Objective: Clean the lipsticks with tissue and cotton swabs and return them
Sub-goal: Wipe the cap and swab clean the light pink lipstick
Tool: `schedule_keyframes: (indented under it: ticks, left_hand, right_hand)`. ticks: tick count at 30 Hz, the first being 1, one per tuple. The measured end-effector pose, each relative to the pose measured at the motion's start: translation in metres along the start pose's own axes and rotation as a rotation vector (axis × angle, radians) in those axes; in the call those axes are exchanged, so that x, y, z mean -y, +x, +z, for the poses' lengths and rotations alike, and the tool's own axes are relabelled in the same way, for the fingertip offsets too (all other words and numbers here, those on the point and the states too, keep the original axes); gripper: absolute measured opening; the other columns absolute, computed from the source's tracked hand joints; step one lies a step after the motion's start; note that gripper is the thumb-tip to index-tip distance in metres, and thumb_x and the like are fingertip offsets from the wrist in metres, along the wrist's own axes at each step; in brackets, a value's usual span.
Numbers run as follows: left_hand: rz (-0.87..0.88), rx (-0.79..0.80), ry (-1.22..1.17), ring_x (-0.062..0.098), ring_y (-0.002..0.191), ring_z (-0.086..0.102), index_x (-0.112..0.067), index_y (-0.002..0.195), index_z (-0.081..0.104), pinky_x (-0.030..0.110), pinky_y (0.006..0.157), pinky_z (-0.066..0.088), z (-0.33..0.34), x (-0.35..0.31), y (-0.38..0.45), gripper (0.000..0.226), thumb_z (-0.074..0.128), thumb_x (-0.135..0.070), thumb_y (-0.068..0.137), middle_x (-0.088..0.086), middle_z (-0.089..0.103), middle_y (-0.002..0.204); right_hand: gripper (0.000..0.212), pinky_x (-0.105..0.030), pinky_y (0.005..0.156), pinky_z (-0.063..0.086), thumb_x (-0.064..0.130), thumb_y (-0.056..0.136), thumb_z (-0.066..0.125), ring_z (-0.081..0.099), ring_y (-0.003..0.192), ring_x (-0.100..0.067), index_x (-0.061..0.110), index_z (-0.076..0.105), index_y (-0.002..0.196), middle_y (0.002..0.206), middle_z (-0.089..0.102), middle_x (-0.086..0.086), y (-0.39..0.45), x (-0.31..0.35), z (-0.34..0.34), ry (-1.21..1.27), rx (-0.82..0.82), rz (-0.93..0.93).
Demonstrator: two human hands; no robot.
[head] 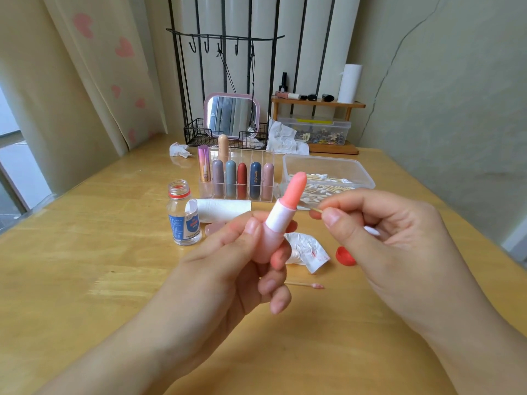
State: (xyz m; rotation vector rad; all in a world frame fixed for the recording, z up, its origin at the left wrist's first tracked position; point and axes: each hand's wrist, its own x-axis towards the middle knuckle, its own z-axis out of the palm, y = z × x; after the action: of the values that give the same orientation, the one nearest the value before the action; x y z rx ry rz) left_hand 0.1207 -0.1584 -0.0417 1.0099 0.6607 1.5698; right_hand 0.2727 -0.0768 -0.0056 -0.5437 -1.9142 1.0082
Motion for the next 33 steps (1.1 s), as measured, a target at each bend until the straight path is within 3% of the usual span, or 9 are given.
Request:
schedule_keyframes:
  ticks: [5,8,12,16,19,21,23,26,33]
  left_hand:
    - [-0.013,0.042,-0.005,0.012,0.054,0.043,-0.012,0.096,0.056,0.026,0.054,0.046,-0.0005,-0.0006,-0.0026,0.02,0.066,-0.017,0.08,0.002,0.047,0.07]
    - [-0.011,0.084,-0.01,0.012,0.054,0.043,-0.017,0.087,0.063,0.026,0.054,0.046,-0.0021,0.0,-0.0033,0.003,0.062,-0.015,0.084,0.002,0.048,0.071]
    - [-0.014,0.124,-0.026,0.012,0.055,0.047,-0.01,0.098,0.064,0.027,0.054,0.047,-0.0051,0.0018,-0.0015,0.024,0.067,-0.029,0.085,0.006,0.055,0.076]
    - [-0.02,0.116,-0.04,0.011,0.055,0.047,-0.004,0.102,0.067,0.027,0.055,0.048,-0.0075,0.0056,0.0014,0.034,0.066,-0.034,0.085,0.005,0.056,0.076]
    - [-0.027,0.12,-0.057,0.011,0.055,0.047,-0.005,0.101,0.068,0.028,0.056,0.048,-0.0093,0.0058,0.0029,0.035,0.064,-0.036,0.085,0.003,0.054,0.073]
    - [-0.031,0.134,-0.064,0.011,0.055,0.046,-0.006,0.101,0.067,0.029,0.057,0.048,-0.0092,0.0051,0.0029,0.034,0.063,-0.036,0.086,0.002,0.053,0.073]
    - [-0.04,0.147,-0.079,0.011,0.055,0.046,-0.006,0.1,0.067,0.029,0.057,0.048,-0.0088,0.005,0.0024,0.033,0.063,-0.035,0.087,0.002,0.052,0.072]
    - [-0.06,0.168,-0.104,0.011,0.054,0.044,-0.004,0.101,0.066,0.03,0.058,0.048,-0.0077,0.0058,0.0018,0.033,0.062,-0.034,0.088,0.002,0.051,0.072]
    - [-0.03,0.132,-0.146,0.013,0.052,0.046,-0.005,0.102,0.064,0.03,0.056,0.048,-0.0087,0.0073,0.0032,0.031,0.066,-0.031,0.085,0.007,0.054,0.073]
  right_hand:
    - [0.011,-0.015,0.044,0.044,0.028,0.075,0.062,0.046,0.049,-0.017,0.032,0.071,0.077,0.068,0.056,-0.025,-0.0009,0.0023,0.0004,0.009,0.022,0.003]
    - [0.011,-0.013,0.042,0.044,0.028,0.074,0.062,0.046,0.048,-0.018,0.032,0.071,0.077,0.069,0.056,-0.025,-0.0008,0.0033,0.0002,0.015,0.021,0.009]
    - [0.011,-0.018,0.042,0.047,0.027,0.075,0.062,0.047,0.054,-0.032,0.032,0.072,0.076,0.071,0.055,-0.028,-0.0006,0.0038,-0.0001,0.019,0.004,0.001]
    - [0.012,-0.02,0.04,0.046,0.027,0.075,0.062,0.058,0.055,-0.02,0.033,0.072,0.077,0.07,0.058,-0.025,-0.0004,0.0035,-0.001,0.029,0.006,-0.004]
    - [0.011,-0.03,0.039,0.047,0.027,0.076,0.062,0.056,0.068,-0.04,0.032,0.071,0.077,0.066,0.055,-0.025,0.0,0.0012,-0.0005,-0.008,-0.009,-0.022]
    - [0.011,-0.029,0.041,0.047,0.027,0.076,0.061,0.052,0.071,-0.044,0.032,0.071,0.077,0.065,0.053,-0.026,0.0002,-0.0002,-0.0003,-0.005,-0.013,-0.016]
    - [0.011,-0.026,0.04,0.046,0.027,0.076,0.061,0.052,0.061,-0.037,0.032,0.071,0.078,0.066,0.054,-0.025,0.0002,-0.0002,-0.0006,0.0,-0.01,-0.004]
    - [0.012,-0.015,0.042,0.045,0.028,0.074,0.061,0.047,0.049,-0.013,0.03,0.071,0.081,0.062,0.05,-0.02,-0.0005,0.001,-0.001,0.025,0.002,0.023]
    - [0.004,-0.014,0.047,0.043,0.028,0.075,0.068,0.048,0.047,-0.009,0.026,0.069,0.078,0.055,0.053,-0.011,-0.0037,-0.0018,0.0029,0.011,0.033,-0.081]
